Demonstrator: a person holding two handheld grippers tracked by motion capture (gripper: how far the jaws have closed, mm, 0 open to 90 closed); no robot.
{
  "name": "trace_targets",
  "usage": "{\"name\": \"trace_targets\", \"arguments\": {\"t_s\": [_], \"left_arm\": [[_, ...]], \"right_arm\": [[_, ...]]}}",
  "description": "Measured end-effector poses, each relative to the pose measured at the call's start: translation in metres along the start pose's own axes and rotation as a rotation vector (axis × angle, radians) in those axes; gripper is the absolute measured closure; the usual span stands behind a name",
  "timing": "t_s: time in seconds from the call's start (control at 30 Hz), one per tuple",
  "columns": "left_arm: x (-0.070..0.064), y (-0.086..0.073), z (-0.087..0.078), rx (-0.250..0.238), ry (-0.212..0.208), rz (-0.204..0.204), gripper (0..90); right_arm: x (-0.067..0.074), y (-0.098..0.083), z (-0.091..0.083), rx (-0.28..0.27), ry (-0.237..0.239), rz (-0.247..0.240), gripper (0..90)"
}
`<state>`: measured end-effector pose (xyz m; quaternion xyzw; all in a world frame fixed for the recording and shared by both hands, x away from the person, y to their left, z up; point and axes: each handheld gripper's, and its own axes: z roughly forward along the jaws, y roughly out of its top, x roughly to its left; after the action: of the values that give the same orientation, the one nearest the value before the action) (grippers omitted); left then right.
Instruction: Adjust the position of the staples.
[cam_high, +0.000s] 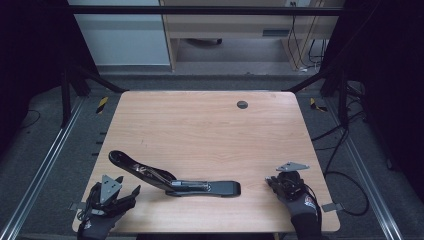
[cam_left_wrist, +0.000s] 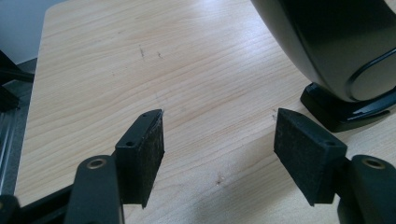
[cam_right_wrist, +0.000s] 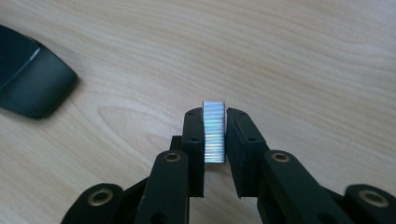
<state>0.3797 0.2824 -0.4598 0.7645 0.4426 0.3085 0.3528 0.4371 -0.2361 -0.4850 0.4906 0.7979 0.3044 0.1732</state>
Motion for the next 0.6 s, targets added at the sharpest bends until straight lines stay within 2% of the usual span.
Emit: {"name": "trace_targets", "arguments": {"t_s": [0.27, 0.37, 0.6], "left_arm": [[-0.0003, 0.0000, 0.0005, 0.004, -0.002, 0.004, 32.7], [-0.0002, 0.0000, 0.0005, 0.005, -0.002, 0.003, 32.7], [0.0002, 0.0002, 0.0008, 0.011, -0.006, 0.008, 32.8]], "right_arm": [[-0.0028, -0.0046, -0.0012, 0.018, 0.003, 0.009, 77.4], [-0.0020, -0.0041, -0.0008, 0.017, 0.004, 0.002, 73.9], [-0.0020, 0.0050, -0.0073, 0.008, -0.014, 0.026, 71.1]]}}
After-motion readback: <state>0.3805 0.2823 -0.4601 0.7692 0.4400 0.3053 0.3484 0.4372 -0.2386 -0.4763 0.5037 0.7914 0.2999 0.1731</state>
